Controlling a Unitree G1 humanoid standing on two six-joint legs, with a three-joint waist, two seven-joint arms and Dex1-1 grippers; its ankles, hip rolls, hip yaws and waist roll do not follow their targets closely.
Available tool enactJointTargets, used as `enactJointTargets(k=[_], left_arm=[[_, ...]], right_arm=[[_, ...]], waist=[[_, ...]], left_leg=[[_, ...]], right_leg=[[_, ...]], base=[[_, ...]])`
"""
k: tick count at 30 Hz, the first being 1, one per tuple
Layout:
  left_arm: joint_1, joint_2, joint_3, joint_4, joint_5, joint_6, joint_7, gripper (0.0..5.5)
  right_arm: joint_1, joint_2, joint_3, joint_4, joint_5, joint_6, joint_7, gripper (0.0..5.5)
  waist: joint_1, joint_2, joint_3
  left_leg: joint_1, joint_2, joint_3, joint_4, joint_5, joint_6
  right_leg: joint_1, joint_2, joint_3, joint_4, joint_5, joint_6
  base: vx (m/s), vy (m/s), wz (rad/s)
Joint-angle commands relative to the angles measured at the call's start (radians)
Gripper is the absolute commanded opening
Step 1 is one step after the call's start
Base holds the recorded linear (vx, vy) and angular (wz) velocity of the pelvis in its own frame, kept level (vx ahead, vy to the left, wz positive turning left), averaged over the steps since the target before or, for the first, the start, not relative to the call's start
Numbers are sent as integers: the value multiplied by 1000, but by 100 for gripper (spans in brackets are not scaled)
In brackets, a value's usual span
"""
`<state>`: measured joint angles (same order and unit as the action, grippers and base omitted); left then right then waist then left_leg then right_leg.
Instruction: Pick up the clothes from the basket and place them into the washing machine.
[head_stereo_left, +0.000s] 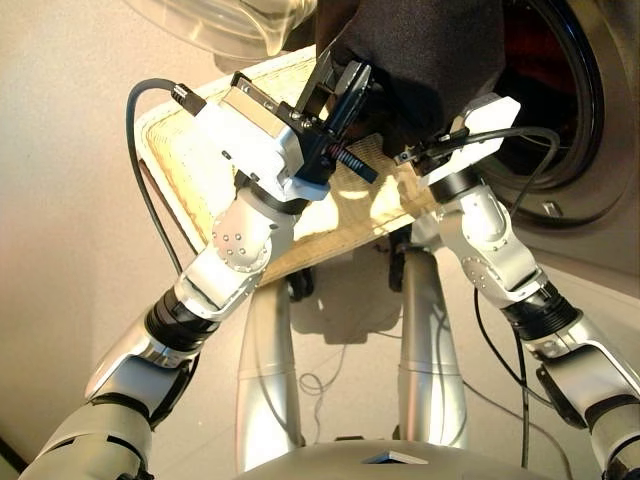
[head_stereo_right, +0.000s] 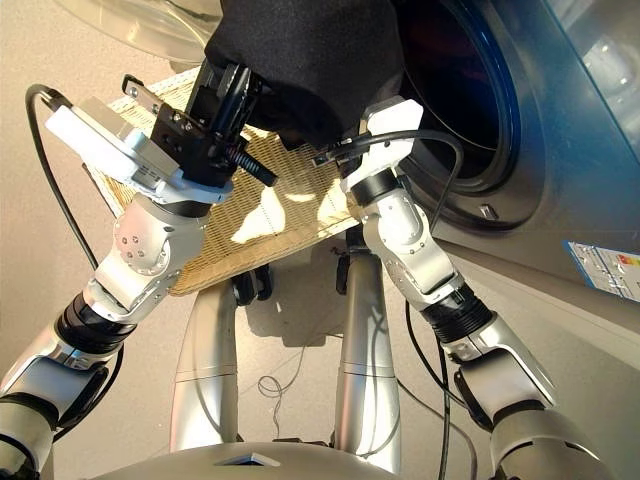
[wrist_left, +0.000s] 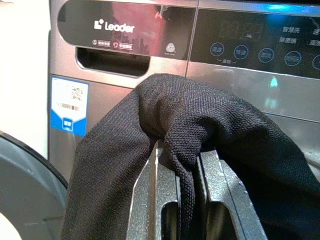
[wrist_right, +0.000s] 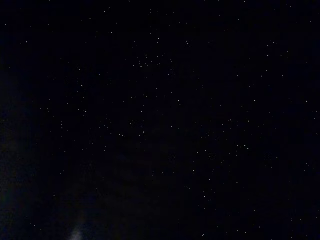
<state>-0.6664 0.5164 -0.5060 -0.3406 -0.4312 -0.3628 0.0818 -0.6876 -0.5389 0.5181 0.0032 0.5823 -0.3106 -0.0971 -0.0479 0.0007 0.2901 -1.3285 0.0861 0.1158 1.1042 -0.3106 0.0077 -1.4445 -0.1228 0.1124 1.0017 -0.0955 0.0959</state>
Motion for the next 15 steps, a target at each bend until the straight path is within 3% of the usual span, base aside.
enactJointTargets(k=[1,7,15], left_arm=[[-4,-28,35,-83,-12,-76,-23,0],[4,-52,30,-76,-18,-67,-28,0],[-69,-131,-56,-60,-20,-40,-45,0]], right_arm=[[-74,5,10,-119,-32,-67,30,0],[-60,22,11,-108,-14,-62,38,0],[-89,55,58,-12,-16,-43,26,0]], waist=[[-3,10,-12],[-5,7,-15],[-6,7,-11]], left_leg=[[-44,-1,-11,-50,66,57],[-49,-3,-16,-51,67,56],[-48,-5,-16,-61,71,56]], right_leg=[[43,-21,-16,-5,-13,-66],[39,-24,-20,-5,-14,-66],[42,-26,-20,-14,-14,-66]], base=[[0,0,0],[0,0,0],[0,0,0]])
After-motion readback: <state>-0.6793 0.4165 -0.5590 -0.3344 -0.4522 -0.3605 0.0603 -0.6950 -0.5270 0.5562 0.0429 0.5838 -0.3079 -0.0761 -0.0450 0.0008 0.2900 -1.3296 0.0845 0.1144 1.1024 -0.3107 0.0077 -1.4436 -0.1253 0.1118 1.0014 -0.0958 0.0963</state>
